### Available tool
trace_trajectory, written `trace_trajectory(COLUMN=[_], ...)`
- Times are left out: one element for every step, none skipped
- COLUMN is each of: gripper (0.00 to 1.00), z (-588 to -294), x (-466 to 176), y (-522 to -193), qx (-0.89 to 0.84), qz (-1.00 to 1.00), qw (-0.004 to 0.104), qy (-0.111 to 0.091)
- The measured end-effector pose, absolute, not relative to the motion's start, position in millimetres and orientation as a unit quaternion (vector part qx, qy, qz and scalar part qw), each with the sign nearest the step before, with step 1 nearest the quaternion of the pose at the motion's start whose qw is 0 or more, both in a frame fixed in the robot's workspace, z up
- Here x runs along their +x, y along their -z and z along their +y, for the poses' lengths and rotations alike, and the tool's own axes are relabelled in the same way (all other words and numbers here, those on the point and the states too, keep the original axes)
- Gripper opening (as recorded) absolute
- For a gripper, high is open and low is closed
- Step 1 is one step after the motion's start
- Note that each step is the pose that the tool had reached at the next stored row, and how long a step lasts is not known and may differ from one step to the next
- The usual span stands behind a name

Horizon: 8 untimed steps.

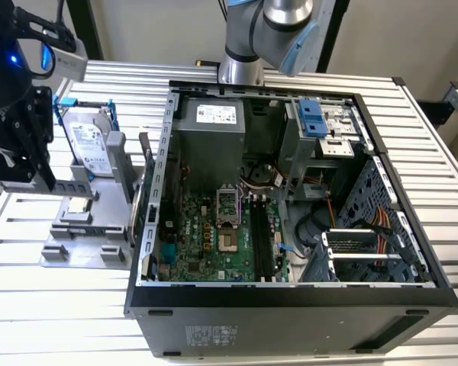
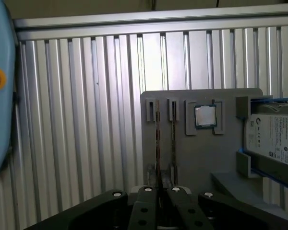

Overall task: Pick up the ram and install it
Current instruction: 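Pick up the ram and move it above insertion slot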

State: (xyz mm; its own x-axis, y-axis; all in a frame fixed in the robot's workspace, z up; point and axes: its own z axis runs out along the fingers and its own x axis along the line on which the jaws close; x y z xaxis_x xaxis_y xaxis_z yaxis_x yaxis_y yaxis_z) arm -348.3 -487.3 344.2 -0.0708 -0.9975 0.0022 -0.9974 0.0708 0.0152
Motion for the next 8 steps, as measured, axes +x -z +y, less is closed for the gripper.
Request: trace_trajectory(gripper=[0.00, 0.00, 0.00, 0.00, 0.00, 0.00, 0.00, 0.00], z=[-487.3, -487.3, -487.3, -487.3, -487.3, -487.3, -487.3, -487.3], x=[-348.3, -348.3, -348.3, -348.3, -348.3, -348.3, -348.3, -348.3], y=[-344.8, -345.3, -345.9, -346.4, -347.1, -347.9, -348.7, -349.5], qx=[0.682, 0.682, 0.682, 0.682, 0.682, 0.682, 0.682, 0.682], qz=[-0.732, -0.732, -0.732, -0.732, -0.732, -0.732, -0.732, -0.732], qw=[0.006, 0.006, 0.006, 0.006, 0.006, 0.006, 0.006, 0.006], qy=[0.005, 0.005, 0.005, 0.005, 0.005, 0.005, 0.005, 0.005])
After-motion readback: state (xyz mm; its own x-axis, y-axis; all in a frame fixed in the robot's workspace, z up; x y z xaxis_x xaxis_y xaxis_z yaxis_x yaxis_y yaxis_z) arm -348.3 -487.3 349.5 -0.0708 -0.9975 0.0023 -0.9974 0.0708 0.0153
